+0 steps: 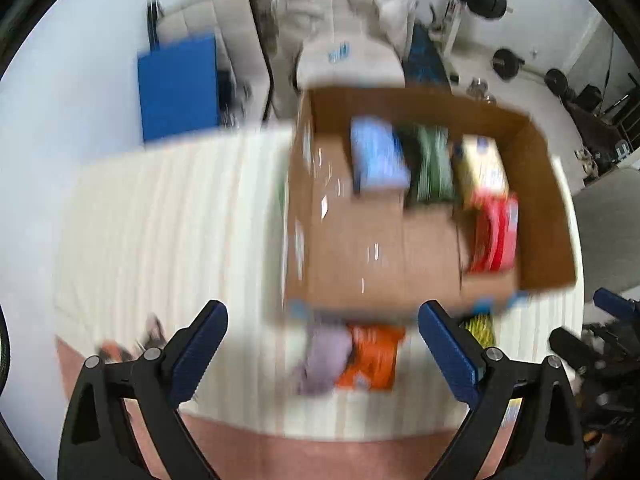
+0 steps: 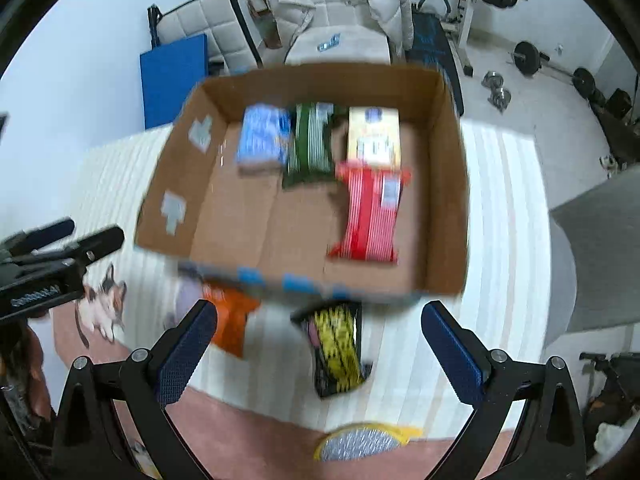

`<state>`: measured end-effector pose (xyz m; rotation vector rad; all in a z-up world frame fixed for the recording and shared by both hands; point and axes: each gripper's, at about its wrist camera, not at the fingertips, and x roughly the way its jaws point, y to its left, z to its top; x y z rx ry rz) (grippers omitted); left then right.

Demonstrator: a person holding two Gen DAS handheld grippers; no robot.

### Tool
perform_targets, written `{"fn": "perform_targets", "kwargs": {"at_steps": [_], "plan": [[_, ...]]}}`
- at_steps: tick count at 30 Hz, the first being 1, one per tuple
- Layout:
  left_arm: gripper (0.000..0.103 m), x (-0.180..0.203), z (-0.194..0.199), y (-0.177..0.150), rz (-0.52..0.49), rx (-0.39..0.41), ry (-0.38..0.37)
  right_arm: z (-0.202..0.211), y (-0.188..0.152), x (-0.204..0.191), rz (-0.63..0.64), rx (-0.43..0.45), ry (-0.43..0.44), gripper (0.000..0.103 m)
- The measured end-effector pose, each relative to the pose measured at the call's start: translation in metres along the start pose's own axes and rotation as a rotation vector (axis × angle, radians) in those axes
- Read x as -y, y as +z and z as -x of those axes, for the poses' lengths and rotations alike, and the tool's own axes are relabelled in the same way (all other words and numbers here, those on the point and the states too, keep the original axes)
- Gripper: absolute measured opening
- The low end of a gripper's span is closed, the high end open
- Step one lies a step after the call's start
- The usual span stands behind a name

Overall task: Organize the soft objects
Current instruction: 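Grasp the black shoe shine pack with the right tool while the left grasps the orange bag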

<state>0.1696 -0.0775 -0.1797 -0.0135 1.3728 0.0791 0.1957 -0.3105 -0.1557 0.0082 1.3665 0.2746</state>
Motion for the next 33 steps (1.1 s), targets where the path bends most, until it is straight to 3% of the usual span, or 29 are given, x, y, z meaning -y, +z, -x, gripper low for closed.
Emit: {"fn": "perform_targets", "kwargs": {"at_steps": [2,4,6,15,18,20,23,28,33], "plan": [[0.095,-0.002,-0.026,-0.017,0.023,-0.087,-0.054,-0.016,-0.019,0.005,-0.014,-0.033,0.005,0.102],[0.082,0.005,-0.052,-0.031,0.019,-0.139,-0.086,-0.040,-0.033,0.011,-0.035,-0.091,0.015,0.093],[0.079,0.019,-0.070,-0.039,-0.016,-0.179,-0.078,-0.059,-0.040,0.016,-0.048,-0.128,0.022,0.084],[0.079,0.062,-0.141,-0.053,-0.104,-0.311,-0.047,-0.134,-0.052,0.016,-0.002,-0.238,0.001,0.084],[0.042,0.071,-0.147,-0.052,-0.132,-0.320,-0.019,-0.149,-0.052,0.017,0.009,-0.257,-0.028,0.084],[0.042,0.071,-0.148,-0.053,-0.116,-0.327,-0.023,-0.155,-0.052,0.018,0.008,-0.268,-0.041,0.082],[0.038,0.073,-0.144,-0.059,-0.113,-0.321,-0.012,-0.158,-0.056,0.017,0.019,-0.281,-0.053,0.055],[0.037,0.071,-0.130,-0.084,-0.088,-0.336,-0.034,-0.152,-0.073,0.018,0.026,-0.316,-0.076,0.053],[0.037,0.077,-0.123,-0.122,-0.082,-0.356,-0.052,-0.139,-0.112,0.029,0.001,-0.365,-0.062,0.053]]}}
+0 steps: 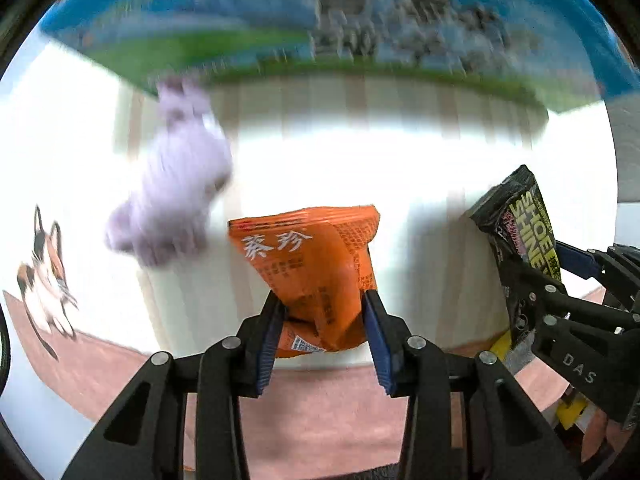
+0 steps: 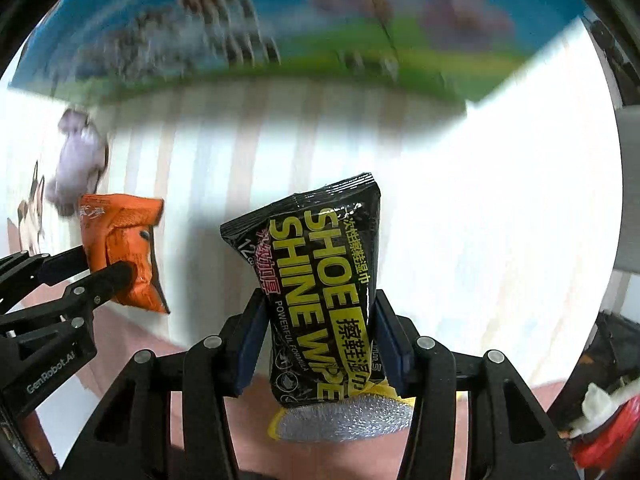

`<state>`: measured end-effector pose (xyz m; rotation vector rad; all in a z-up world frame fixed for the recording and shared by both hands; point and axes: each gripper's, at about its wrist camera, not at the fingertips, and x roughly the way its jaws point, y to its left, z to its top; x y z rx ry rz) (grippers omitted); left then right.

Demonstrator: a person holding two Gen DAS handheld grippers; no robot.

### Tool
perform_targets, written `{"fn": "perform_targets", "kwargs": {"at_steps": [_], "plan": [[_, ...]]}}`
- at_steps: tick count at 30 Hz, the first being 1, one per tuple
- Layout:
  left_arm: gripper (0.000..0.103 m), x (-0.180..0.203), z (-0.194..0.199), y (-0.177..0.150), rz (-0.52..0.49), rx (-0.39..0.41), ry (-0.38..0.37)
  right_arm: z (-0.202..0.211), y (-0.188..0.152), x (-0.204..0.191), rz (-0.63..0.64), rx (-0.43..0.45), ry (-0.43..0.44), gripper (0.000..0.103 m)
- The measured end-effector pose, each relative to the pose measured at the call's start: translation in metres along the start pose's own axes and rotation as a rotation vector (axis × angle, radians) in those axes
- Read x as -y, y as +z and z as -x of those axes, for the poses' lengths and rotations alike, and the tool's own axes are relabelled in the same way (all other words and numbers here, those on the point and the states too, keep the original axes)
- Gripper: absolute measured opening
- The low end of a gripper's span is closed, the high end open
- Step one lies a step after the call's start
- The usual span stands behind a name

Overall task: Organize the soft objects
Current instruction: 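Grasp the black shoe shine pack with the right tool while the left grasps the orange bag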

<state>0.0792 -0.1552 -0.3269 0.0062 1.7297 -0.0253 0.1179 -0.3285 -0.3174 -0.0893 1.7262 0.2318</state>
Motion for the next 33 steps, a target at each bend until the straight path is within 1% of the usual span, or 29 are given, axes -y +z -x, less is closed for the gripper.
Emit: {"fn": "perform_targets", "kwargs": {"at_steps": [3,5,8,10,12,13,14,15,16,18,21,23,25,26,27,28,30,31,32,33], "plan": [[0.040,0.005,-0.006,-0.009,0.006,0.002,-0.008,-0.003,-0.018,0.005,-0.016,-0.012,0.004,0.053],[0.042,0.009,-0.010,-0.010,0.007,0.002,-0.013,-0.006,-0.024,0.008,-0.034,-0.012,0.013,0.054],[0.046,0.009,-0.016,-0.007,0.013,-0.004,-0.022,-0.012,-0.026,0.012,-0.058,-0.032,0.034,0.057],[0.053,0.011,-0.018,-0.006,0.014,-0.010,-0.031,-0.013,-0.027,0.013,-0.062,-0.028,0.037,0.059],[0.053,0.015,-0.025,-0.002,0.005,-0.030,-0.024,-0.012,-0.029,0.012,-0.053,-0.029,0.036,0.061],[0.057,0.012,-0.032,-0.005,-0.002,-0.045,-0.018,-0.012,-0.028,0.010,-0.049,-0.029,0.033,0.061],[0.058,0.016,-0.030,-0.004,-0.015,-0.027,-0.016,-0.012,-0.027,0.009,-0.045,-0.030,0.028,0.061],[0.058,0.021,-0.030,-0.004,-0.027,-0.025,0.004,-0.013,-0.028,0.008,-0.040,-0.033,0.020,0.062],[0.058,0.026,-0.030,-0.004,-0.038,-0.020,0.023,-0.018,-0.027,-0.005,-0.039,-0.034,0.016,0.062],[0.058,0.032,-0.028,-0.006,-0.045,-0.010,0.043,-0.021,-0.030,-0.005,-0.040,-0.039,0.015,0.062],[0.058,0.043,-0.029,-0.008,-0.042,0.002,0.042,-0.021,-0.027,0.001,-0.032,-0.033,0.003,0.062],[0.058,0.034,-0.034,-0.014,-0.043,0.001,0.041,-0.023,-0.027,0.000,-0.028,-0.030,-0.004,0.062],[0.058,0.033,-0.033,-0.018,-0.046,-0.015,0.028,-0.023,-0.029,-0.002,-0.023,-0.033,-0.010,0.062],[0.058,0.028,-0.032,-0.017,-0.038,-0.027,0.006,-0.025,-0.030,-0.002,-0.024,-0.036,-0.006,0.062],[0.058,0.020,-0.042,-0.008,-0.026,-0.041,-0.030,-0.025,-0.032,-0.003,-0.030,-0.041,0.010,0.062],[0.058,0.013,-0.044,-0.010,-0.006,-0.056,-0.084,-0.025,-0.033,-0.003,-0.036,-0.047,0.025,0.062],[0.058,-0.008,-0.046,-0.014,0.073,-0.084,-0.238,-0.023,-0.036,0.002,-0.048,-0.063,0.060,0.062],[0.058,-0.013,-0.046,-0.015,0.092,-0.090,-0.271,-0.022,-0.037,0.004,-0.053,-0.068,0.080,0.064],[0.058,-0.020,-0.048,-0.016,0.116,-0.098,-0.302,-0.022,-0.039,0.004,-0.057,-0.071,0.092,0.070],[0.058,-0.025,-0.048,-0.018,0.137,-0.093,-0.332,-0.022,-0.039,0.004,-0.059,-0.067,0.098,0.073]]}}
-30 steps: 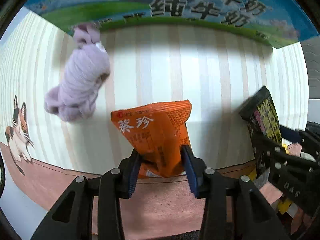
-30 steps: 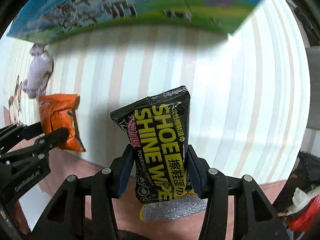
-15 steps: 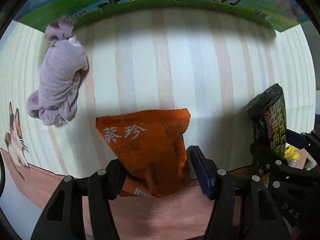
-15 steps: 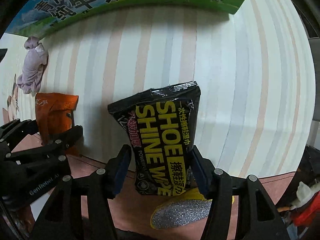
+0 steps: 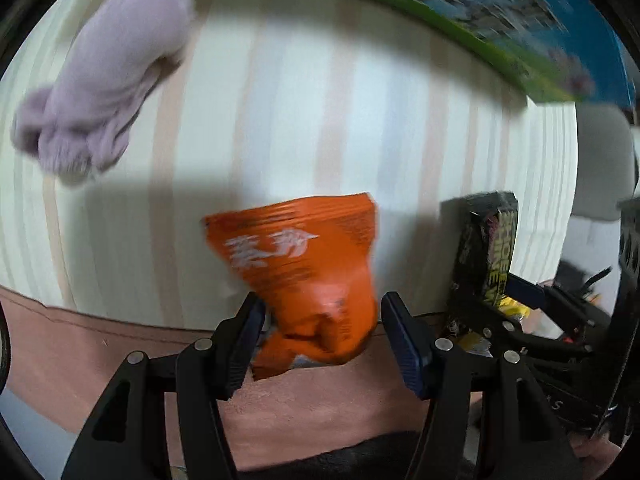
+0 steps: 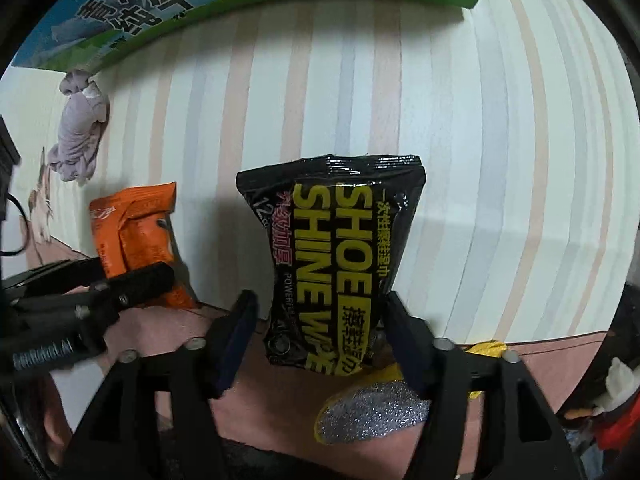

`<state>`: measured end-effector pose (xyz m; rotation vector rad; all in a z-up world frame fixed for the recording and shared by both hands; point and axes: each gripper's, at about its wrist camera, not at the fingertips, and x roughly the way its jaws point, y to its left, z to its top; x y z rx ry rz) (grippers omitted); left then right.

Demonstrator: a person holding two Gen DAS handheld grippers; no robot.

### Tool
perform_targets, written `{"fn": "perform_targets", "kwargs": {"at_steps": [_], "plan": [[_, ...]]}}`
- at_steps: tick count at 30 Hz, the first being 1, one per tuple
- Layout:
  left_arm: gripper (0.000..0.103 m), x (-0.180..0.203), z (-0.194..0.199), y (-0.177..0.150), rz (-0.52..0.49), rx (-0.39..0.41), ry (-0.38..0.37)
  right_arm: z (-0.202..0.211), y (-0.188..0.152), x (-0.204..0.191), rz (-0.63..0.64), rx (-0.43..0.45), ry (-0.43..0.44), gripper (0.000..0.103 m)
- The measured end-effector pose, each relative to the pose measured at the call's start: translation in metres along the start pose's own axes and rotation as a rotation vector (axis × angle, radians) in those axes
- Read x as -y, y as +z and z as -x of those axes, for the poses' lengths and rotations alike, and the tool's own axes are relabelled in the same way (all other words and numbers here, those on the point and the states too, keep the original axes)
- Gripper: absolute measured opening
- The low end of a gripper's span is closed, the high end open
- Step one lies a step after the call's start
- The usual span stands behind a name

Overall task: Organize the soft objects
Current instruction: 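Grasp the black shoe shine pack with the right tool while the left grasps the orange bag, then place both packs into the box front row and open both tools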

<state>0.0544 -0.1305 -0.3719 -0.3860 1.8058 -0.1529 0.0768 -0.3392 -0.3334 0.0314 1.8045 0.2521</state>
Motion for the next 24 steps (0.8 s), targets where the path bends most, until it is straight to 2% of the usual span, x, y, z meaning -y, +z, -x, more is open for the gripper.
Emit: {"fn": "perform_targets", "kwargs": {"at_steps": [2,5,9,11,13,14,17,21,24], "plan": [[0.058,-0.002,0.000,-0.003,0.007,-0.004,-0.009,0.001,-0.001,-0.002,0.004,0.012,0.005,0.073],[0.059,0.009,-0.003,-0.002,-0.011,-0.015,0.049,0.002,-0.001,-0.006,0.004,0.021,0.004,0.073],[0.059,0.026,-0.008,-0.003,-0.045,0.029,0.148,0.005,0.003,-0.014,0.018,0.030,-0.025,0.073],[0.053,0.035,-0.010,-0.005,-0.057,0.054,0.204,0.002,0.003,-0.017,0.015,0.034,-0.042,0.073],[0.052,0.040,-0.012,-0.007,-0.064,0.063,0.226,-0.002,0.002,-0.019,0.019,0.038,-0.070,0.073],[0.051,0.042,-0.013,-0.009,-0.063,0.067,0.228,-0.004,0.005,-0.019,0.022,0.041,-0.083,0.071],[0.046,0.052,-0.014,-0.013,-0.070,0.085,0.251,-0.003,0.002,-0.027,0.054,0.071,-0.141,0.049],[0.042,0.071,0.001,-0.013,-0.094,0.114,0.264,0.003,-0.004,-0.032,0.042,0.071,-0.108,0.046],[0.039,0.085,0.021,-0.022,-0.104,0.149,0.229,0.029,-0.006,-0.033,0.034,0.095,-0.039,0.046]]}}
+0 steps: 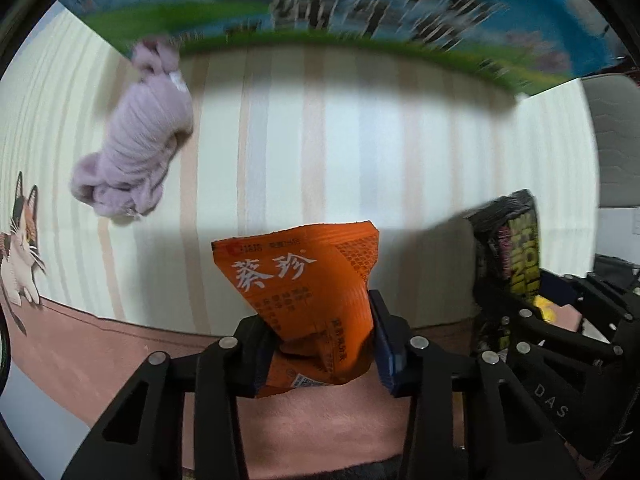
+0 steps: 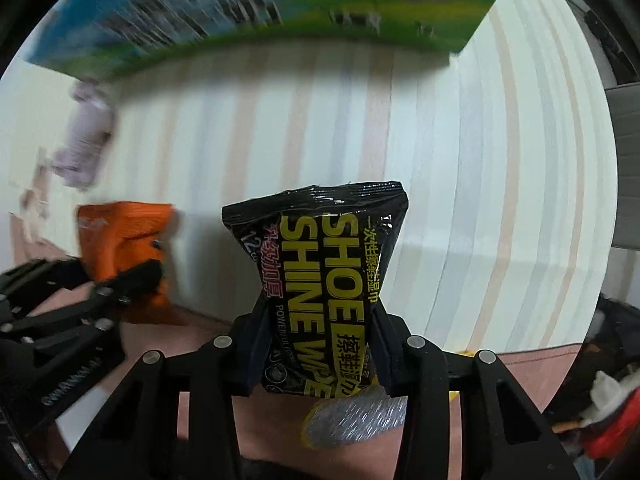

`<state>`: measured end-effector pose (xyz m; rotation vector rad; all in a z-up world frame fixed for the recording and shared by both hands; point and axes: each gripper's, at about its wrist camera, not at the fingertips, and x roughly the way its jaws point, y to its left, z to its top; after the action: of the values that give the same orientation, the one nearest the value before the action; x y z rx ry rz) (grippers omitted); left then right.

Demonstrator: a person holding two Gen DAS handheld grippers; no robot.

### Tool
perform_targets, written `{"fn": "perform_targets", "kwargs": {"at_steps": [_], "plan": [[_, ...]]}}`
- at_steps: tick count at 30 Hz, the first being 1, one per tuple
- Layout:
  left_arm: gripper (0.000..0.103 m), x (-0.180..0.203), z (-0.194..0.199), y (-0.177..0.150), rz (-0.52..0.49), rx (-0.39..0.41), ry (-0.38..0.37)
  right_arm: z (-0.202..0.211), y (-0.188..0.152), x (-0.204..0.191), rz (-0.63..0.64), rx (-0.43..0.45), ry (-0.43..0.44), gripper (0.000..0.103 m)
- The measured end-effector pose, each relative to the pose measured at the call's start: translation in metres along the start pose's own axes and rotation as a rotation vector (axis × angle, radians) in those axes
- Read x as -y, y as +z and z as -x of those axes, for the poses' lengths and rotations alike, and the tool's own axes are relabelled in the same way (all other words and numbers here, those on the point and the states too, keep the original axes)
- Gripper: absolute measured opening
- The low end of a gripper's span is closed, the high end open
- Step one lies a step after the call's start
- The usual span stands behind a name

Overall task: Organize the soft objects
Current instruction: 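Place both packs into the box front row and open both tools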

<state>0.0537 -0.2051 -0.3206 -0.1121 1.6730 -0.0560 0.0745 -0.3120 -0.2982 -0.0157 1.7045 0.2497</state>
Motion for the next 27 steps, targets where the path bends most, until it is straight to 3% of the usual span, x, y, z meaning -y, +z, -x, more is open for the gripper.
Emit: {"fn": "perform_targets", "kwargs": {"at_steps": [7,10,14,16,18,21,27], "plan": [[0.039,0.008,0.115,0.017,-0.017,0.185,-0.122,0.111,0.012,-0.021,0.045,0.166,0.142,0.045],[0.039,-0.004,0.161,0.042,-0.033,0.237,-0.158,0.160,0.036,-0.029,0.065,0.243,0.177,0.045],[0.039,-0.029,0.193,0.102,-0.032,0.276,-0.133,0.200,0.086,-0.019,0.079,0.302,0.178,0.045],[0.039,-0.042,0.200,0.129,-0.017,0.253,-0.139,0.202,0.112,-0.019,0.071,0.306,0.167,0.045],[0.039,-0.058,0.188,0.162,0.012,0.194,-0.167,0.194,0.143,-0.011,0.050,0.300,0.158,0.045],[0.039,-0.071,0.165,0.200,0.031,0.131,-0.153,0.169,0.194,-0.010,0.010,0.262,0.163,0.045],[0.039,-0.085,0.109,0.244,0.072,-0.016,-0.172,0.112,0.227,-0.007,-0.029,0.157,0.140,0.045]]}}
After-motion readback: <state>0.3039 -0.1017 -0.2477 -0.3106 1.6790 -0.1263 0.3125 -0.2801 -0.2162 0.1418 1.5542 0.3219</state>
